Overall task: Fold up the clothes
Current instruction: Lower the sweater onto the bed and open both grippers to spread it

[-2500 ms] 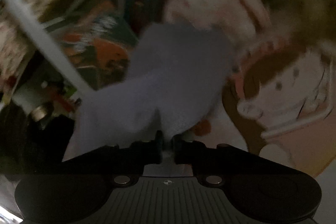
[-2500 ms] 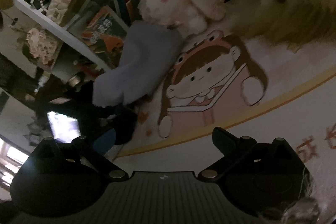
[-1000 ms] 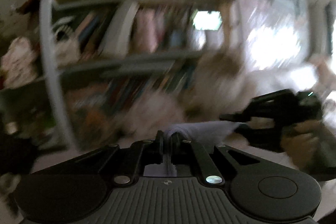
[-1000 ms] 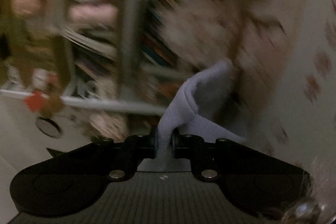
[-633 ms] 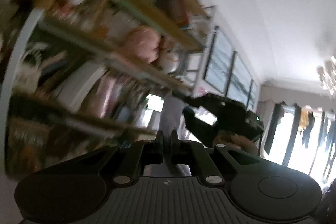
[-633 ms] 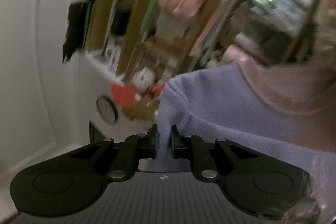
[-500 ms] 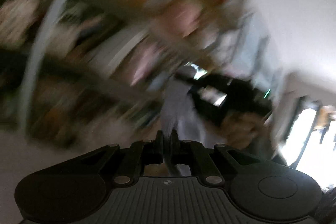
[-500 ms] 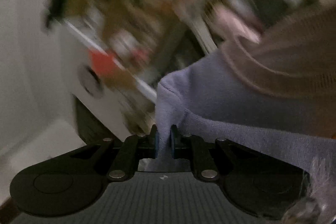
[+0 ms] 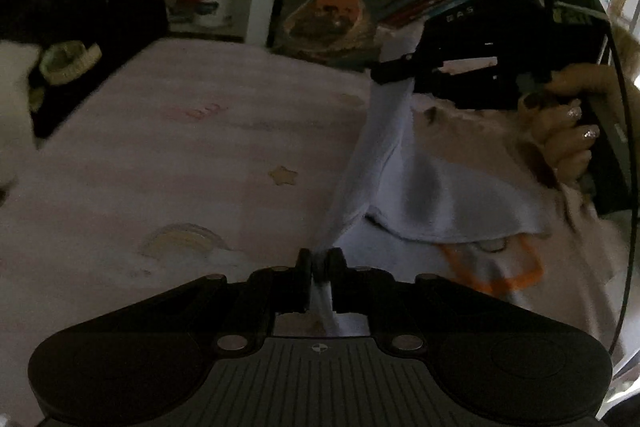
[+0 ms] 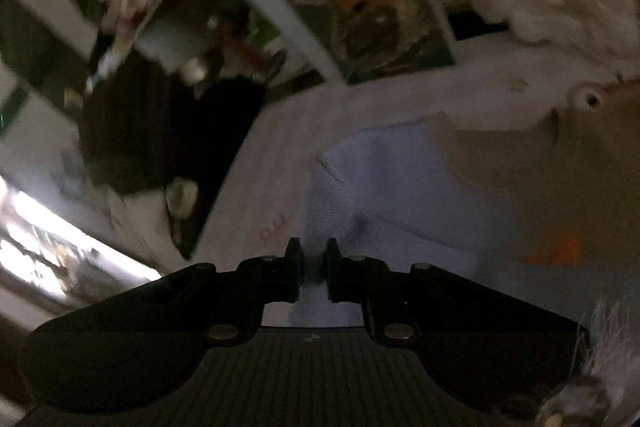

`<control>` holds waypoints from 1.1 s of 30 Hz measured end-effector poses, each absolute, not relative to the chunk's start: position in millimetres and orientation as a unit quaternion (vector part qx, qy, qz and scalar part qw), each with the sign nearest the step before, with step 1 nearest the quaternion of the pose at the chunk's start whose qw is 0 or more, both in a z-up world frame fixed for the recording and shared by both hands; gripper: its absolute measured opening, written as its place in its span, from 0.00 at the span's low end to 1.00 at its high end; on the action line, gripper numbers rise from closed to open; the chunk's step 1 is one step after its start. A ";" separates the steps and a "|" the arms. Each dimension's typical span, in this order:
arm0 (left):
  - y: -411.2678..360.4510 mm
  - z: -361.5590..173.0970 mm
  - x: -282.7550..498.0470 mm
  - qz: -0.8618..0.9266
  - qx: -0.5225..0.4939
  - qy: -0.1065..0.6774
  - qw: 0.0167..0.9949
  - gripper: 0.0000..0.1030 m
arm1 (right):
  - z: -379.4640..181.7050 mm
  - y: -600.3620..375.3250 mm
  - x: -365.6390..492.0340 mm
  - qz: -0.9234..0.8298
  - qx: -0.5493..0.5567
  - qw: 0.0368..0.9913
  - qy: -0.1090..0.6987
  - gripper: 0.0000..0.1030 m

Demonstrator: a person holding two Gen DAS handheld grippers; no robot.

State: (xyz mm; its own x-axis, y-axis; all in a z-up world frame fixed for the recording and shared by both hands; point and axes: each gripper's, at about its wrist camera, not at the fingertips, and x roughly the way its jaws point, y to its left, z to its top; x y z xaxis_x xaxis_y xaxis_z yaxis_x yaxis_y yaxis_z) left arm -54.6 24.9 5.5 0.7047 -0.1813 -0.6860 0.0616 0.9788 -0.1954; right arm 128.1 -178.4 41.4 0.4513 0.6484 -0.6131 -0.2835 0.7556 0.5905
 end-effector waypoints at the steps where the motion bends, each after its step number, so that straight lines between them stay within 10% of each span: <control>1: 26.5 10.2 -56.8 -0.059 -0.067 0.373 0.923 0.24 | 43.5 -176.7 125.5 0.285 0.195 0.829 0.439 0.30; 2: 29.5 16.5 -60.5 -0.048 -0.056 0.362 0.929 0.29 | 45.9 -179.8 119.9 0.289 0.190 0.833 0.432 0.47; 7: 21.5 33.8 -56.3 -0.059 -0.069 0.334 0.938 0.44 | 54.0 -219.5 74.6 0.291 0.160 0.854 0.400 0.59; 33: -229.5 -14.0 -4.8 -0.275 0.118 0.361 0.884 0.45 | -15.5 -332.1 -76.4 0.228 -0.075 0.841 0.485 0.51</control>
